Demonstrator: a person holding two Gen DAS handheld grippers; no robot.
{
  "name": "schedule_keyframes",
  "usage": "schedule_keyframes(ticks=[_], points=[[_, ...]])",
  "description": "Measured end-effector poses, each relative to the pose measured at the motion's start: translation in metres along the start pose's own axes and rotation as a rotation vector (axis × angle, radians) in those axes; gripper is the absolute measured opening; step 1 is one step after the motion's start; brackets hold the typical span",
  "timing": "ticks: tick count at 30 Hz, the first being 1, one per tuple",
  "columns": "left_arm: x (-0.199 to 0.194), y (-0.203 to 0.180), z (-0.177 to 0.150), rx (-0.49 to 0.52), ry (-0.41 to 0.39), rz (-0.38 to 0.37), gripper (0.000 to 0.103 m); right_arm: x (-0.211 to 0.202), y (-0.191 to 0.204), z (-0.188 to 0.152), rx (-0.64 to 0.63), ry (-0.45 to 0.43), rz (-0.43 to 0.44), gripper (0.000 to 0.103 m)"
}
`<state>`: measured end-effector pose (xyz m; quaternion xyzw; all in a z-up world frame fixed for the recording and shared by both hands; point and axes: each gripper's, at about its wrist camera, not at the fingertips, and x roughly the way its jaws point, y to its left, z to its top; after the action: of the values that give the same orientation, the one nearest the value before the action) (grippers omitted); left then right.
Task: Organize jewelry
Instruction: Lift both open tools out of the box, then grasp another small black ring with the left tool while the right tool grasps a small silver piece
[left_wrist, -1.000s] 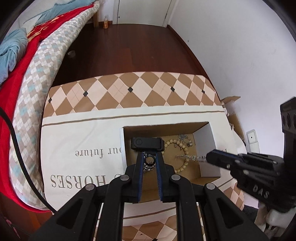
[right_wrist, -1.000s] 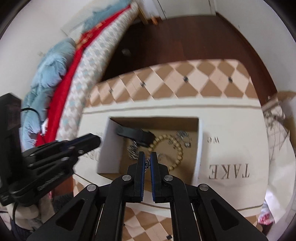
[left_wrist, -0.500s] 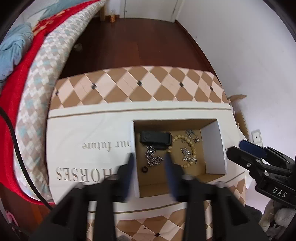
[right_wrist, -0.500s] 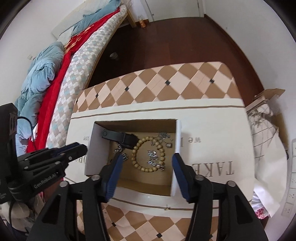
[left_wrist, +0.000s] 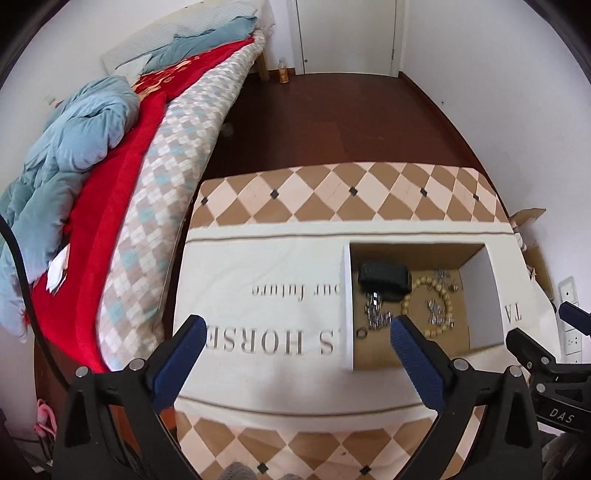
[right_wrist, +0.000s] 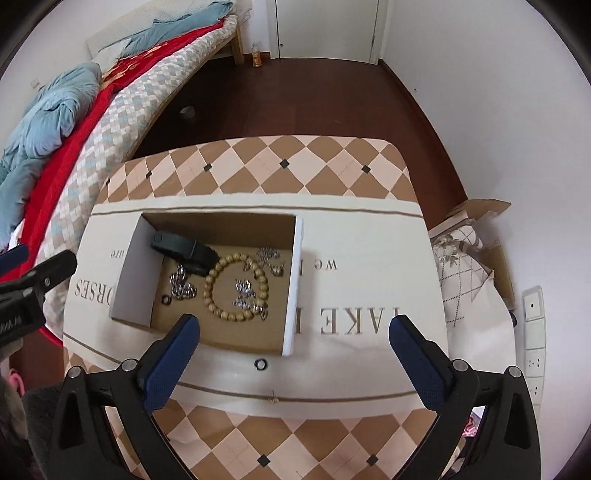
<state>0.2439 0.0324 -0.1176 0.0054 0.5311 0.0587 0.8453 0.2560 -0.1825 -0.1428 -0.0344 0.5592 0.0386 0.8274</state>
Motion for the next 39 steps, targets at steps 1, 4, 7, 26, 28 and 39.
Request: schedule_keyframes(ticks=[1, 4, 7, 26, 28, 39], points=[[-0.002, 0.0, -0.004, 0.0, -0.002, 0.003, 0.102, -0.002, 0.001, -0.004, 0.006, -0.003, 0.002, 0.103], [-0.012, -0.001, -0.014, 0.004, -0.02, 0.022, 0.102, -0.013, 0.003, -0.012, 0.012, -0.021, -0.003, 0.103], [-0.028, 0.003, -0.022, -0.009, -0.053, 0.034, 0.102, -0.029, 0.005, -0.018, 0.013, -0.049, 0.003, 0.103], [0.002, -0.014, -0.09, 0.016, -0.04, 0.174, 0.102, 0.044, -0.015, -0.102, 0.152, 0.015, 0.149, 0.052], [0.017, -0.018, -0.097, 0.036, -0.005, 0.177, 0.102, 0.06, -0.014, -0.107, 0.149, 0.024, 0.151, 0.051], [0.04, -0.026, -0.1, 0.062, 0.033, 0.147, 0.102, 0.073, 0.006, -0.115, 0.024, -0.025, 0.065, 0.009]])
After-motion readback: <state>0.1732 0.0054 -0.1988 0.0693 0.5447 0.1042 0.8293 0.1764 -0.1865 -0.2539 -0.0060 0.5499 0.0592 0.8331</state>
